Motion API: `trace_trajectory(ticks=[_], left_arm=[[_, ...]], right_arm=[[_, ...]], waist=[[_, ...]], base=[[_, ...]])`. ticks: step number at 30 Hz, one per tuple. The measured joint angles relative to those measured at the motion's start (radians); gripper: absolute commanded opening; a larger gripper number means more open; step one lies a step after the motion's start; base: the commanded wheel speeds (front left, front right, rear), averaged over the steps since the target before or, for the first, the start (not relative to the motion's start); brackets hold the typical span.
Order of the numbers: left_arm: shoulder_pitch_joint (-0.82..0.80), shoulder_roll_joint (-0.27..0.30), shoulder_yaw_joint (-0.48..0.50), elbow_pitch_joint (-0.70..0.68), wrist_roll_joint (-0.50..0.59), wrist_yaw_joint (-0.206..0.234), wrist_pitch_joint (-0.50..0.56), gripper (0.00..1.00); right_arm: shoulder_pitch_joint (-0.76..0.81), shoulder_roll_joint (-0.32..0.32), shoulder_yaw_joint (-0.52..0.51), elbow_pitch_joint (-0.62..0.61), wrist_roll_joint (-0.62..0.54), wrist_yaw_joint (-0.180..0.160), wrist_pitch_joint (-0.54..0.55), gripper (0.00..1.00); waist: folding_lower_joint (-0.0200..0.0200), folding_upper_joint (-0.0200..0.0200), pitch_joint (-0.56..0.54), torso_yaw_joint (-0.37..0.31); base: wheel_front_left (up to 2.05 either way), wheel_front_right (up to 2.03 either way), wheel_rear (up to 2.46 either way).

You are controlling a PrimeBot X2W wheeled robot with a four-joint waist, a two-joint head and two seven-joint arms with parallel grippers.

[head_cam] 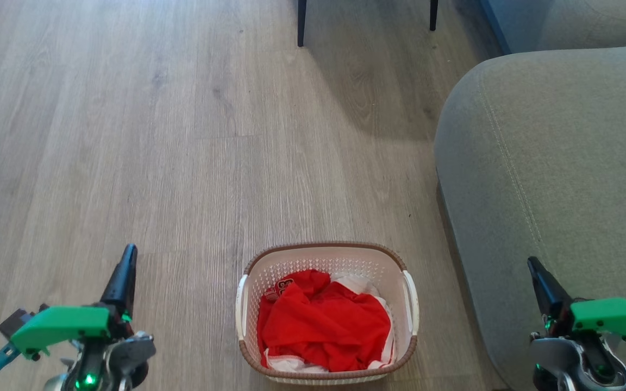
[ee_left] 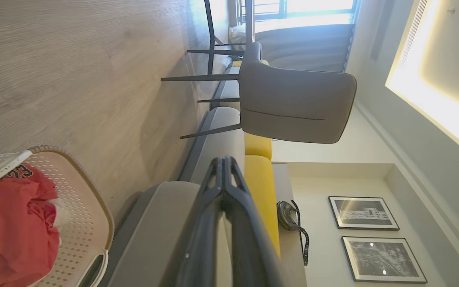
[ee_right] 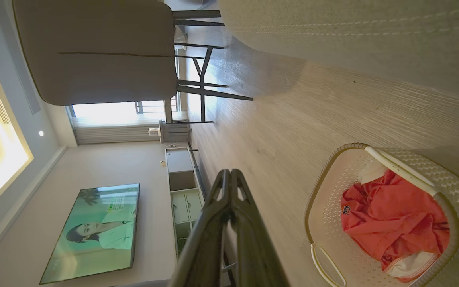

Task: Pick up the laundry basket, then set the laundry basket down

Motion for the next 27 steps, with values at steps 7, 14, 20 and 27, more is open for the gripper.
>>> trace_trajectory(ticks=[7, 14, 20, 27], left_arm=[[-0.005, -0.001, 0.026, 0.006, -0.059, -0.015, 0.018, 0.00], [-0.005, -0.002, 0.027, 0.006, -0.059, -0.015, 0.019, 0.00], [-0.005, -0.003, 0.028, 0.006, -0.059, -0.015, 0.019, 0.00], [-0.005, -0.003, 0.029, 0.006, -0.059, -0.015, 0.019, 0.00]], right_arm=[[-0.009, 0.000, -0.014, 0.009, 0.057, 0.000, 0.019, 0.00], [-0.019, 0.000, -0.017, 0.009, 0.057, 0.000, 0.020, 0.00], [-0.019, 0.000, -0.019, 0.009, 0.057, 0.000, 0.020, 0.00], [-0.019, 0.000, -0.021, 0.009, 0.057, 0.000, 0.023, 0.00]], waist=[[0.0000, 0.0000, 0.000, -0.001], [0.0000, 0.0000, -0.001, -0.001], [0.0000, 0.0000, -0.001, -0.001], [0.0000, 0.0000, -0.001, -0.001]], base=[[0.00, 0.00, 0.00], [0.00, 0.00, 0.00], [0.00, 0.00, 0.00], [0.00, 0.00, 0.00]])
